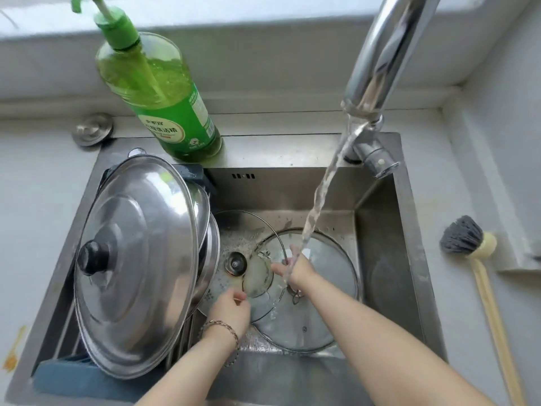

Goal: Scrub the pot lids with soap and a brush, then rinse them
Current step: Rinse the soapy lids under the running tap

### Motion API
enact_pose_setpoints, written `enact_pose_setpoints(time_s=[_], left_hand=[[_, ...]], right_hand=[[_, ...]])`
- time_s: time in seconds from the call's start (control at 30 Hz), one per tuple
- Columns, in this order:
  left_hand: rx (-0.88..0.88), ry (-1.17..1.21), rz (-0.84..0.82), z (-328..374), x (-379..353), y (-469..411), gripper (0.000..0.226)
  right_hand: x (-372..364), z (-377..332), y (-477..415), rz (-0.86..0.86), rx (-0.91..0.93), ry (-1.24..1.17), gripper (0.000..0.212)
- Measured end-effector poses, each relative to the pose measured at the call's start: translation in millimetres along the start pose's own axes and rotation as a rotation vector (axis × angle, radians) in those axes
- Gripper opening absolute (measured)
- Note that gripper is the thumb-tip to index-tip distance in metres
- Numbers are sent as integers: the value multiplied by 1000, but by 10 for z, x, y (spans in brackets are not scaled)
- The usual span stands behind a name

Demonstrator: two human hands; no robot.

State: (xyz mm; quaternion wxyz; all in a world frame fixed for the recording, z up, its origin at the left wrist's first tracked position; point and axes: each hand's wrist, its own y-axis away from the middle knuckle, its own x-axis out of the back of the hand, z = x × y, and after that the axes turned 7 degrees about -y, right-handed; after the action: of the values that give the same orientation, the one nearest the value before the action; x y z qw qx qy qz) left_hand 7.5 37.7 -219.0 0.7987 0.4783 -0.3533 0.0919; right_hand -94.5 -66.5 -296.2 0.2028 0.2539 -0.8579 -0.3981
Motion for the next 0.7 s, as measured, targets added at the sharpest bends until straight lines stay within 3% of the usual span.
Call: enact_pose_setpoints(time_s=[0.13,0.2,0.4,0.57,0.7], left_hand=[[-2,60,42,-2,65,47,23],[2,75,48,11,100,103,23],[-38,41,30,87,182,315,24],[-104,-15,-36,191,244,574,25],[-100,-54,-29,328,361,791,44]], right_hand=[[-99,4,6,105,-36,-108,4],[-184,15,47,77,-47,-139,24],[-96,-51,415,96,68,-179,25],[510,-338,1111,190,70,-402,35],[1024,-457,1786,261,139,-472,44]])
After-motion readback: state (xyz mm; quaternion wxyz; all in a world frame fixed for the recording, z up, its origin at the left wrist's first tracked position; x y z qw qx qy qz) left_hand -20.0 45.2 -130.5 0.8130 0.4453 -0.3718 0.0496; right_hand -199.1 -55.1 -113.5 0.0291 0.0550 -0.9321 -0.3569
